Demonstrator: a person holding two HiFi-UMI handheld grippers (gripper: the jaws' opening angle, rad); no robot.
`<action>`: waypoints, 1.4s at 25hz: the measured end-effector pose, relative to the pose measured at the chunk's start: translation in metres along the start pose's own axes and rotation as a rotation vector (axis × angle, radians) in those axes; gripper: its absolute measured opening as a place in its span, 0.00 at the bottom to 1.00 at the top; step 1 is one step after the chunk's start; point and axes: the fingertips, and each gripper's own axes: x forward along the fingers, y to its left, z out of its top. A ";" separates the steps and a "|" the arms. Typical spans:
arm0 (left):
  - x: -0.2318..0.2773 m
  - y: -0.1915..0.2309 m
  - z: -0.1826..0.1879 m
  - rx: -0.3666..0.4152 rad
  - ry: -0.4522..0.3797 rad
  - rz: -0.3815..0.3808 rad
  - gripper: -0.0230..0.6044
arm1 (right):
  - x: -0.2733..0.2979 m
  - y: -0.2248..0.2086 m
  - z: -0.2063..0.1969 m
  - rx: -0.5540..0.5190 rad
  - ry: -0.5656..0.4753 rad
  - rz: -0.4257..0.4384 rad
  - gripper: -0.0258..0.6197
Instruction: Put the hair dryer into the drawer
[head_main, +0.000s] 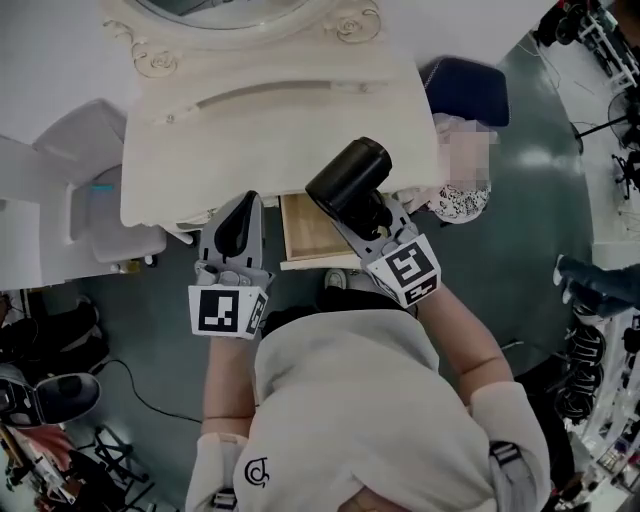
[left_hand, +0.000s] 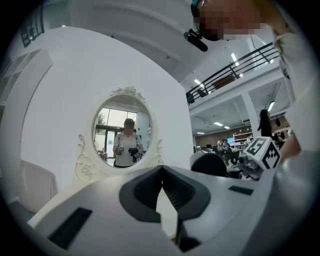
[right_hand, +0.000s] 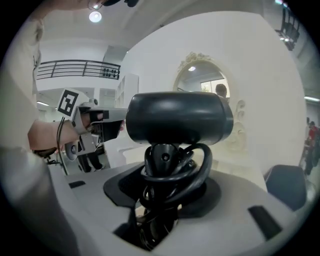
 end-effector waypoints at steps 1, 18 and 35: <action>0.005 0.001 -0.005 0.010 0.008 0.009 0.06 | 0.007 -0.001 -0.007 -0.014 0.019 0.039 0.33; 0.025 0.017 -0.089 -0.036 0.170 0.050 0.06 | 0.064 0.034 -0.202 -0.269 0.525 0.523 0.33; 0.026 0.001 -0.121 -0.084 0.172 0.012 0.06 | 0.076 0.039 -0.336 -0.471 0.956 0.738 0.33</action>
